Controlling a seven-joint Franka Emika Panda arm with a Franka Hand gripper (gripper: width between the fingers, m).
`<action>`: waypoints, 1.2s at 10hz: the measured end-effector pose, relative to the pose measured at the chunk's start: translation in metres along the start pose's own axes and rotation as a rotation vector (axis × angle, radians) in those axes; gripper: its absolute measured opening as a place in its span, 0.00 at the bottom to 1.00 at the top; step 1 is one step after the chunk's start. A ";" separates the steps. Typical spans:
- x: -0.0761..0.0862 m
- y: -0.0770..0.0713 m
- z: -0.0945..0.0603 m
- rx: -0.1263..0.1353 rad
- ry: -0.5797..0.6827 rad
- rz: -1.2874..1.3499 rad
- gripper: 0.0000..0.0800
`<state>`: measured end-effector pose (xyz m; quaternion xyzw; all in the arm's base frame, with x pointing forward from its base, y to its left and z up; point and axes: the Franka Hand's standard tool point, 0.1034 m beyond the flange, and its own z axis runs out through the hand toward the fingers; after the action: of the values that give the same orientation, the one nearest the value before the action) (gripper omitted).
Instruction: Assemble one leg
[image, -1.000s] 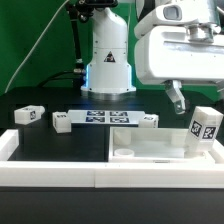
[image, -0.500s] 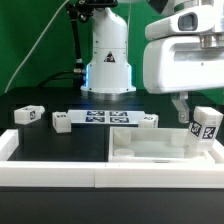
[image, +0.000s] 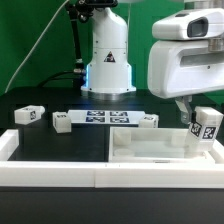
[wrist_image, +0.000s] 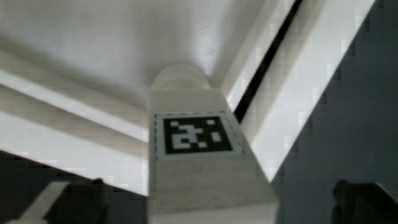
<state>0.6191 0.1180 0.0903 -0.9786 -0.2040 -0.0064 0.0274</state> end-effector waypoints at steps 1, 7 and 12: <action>0.000 0.000 0.000 0.000 0.000 0.000 0.66; -0.001 0.006 -0.002 0.003 0.006 0.031 0.38; -0.002 0.009 0.004 0.024 0.067 0.481 0.37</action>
Offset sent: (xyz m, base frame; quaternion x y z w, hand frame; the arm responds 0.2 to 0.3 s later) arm 0.0000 0.0000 0.0000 0.0000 0.0000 0.0000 1.0000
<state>0.6210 0.1088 0.0861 -0.9978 0.0357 -0.0296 0.0466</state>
